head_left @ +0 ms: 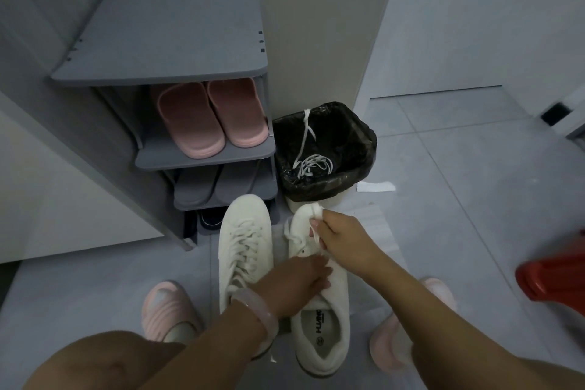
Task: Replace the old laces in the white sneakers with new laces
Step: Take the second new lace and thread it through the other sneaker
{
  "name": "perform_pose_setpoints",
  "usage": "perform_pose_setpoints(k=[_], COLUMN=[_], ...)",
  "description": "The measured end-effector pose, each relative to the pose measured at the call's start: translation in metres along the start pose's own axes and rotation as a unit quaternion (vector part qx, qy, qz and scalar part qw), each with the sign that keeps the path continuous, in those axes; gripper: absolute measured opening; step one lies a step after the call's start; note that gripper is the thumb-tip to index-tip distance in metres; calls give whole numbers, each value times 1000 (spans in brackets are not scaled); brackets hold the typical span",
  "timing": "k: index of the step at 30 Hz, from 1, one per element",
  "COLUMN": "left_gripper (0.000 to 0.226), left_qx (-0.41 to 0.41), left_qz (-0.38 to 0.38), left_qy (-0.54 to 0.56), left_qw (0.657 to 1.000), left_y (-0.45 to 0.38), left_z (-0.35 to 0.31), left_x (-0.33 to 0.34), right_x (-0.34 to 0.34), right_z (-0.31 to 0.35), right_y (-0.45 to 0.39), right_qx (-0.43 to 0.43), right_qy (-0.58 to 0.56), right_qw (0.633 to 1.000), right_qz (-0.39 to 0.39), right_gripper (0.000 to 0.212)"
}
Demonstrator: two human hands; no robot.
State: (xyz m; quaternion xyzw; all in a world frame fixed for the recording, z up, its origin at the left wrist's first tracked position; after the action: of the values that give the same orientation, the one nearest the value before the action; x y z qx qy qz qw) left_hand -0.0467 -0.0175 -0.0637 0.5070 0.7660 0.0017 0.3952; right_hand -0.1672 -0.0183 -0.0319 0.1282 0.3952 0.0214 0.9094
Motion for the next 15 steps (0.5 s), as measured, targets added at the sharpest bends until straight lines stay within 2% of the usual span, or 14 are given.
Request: perform_pose_setpoints(k=[3, 5, 6, 7, 9, 10, 11, 15], left_gripper=[41, 37, 33, 27, 17, 14, 13, 23], left_qx=[-10, -18, -35, -63, -136, -175, -214, -291], left_qz=[34, 3, -42, -112, -284, -346, -371, -285], left_qy=[-41, 37, 108, 192, 339, 367, 343, 222], left_qw=[999, 999, 993, 973, 886, 845, 836, 886], left_y=[-2, -4, -4, -5, -6, -7, -10, -30], left_z=[-1, -1, -2, -1, 9, 14, 17, 14], left_x=[1, -2, -6, -11, -24, -29, -31, -27], right_x=[-20, -33, -34, -30, -11, -1, 8, 19], right_z=[17, 20, 16, 10, -5, -11, -16, -21], right_y=[3, 3, 3, 4, 7, 11, 15, 22], right_qx=[-40, -53, -51, -42, -23, -27, -37, -75], right_qy=[-63, -93, -67, -21, 88, 116, 121, 168], right_qw=[996, 993, 996, 999, 992, 987, 985, 978], right_qz=[-56, -40, -11, 26, 91, 108, 115, 99], right_gripper=[28, 28, 29, 29, 26, 27, 29, 31])
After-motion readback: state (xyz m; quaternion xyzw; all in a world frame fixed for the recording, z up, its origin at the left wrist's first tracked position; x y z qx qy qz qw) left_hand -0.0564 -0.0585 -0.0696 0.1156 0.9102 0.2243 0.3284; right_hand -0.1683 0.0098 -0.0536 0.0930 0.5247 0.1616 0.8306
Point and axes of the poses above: each hand's wrist, its own y-axis away from the middle knuckle, its own x-axis out of the palm, z = x × y, the point moved 1 cm from there along -y, towards the middle knuckle, and after that the axes turned 8 degrees about y, right-handed, at the moved point
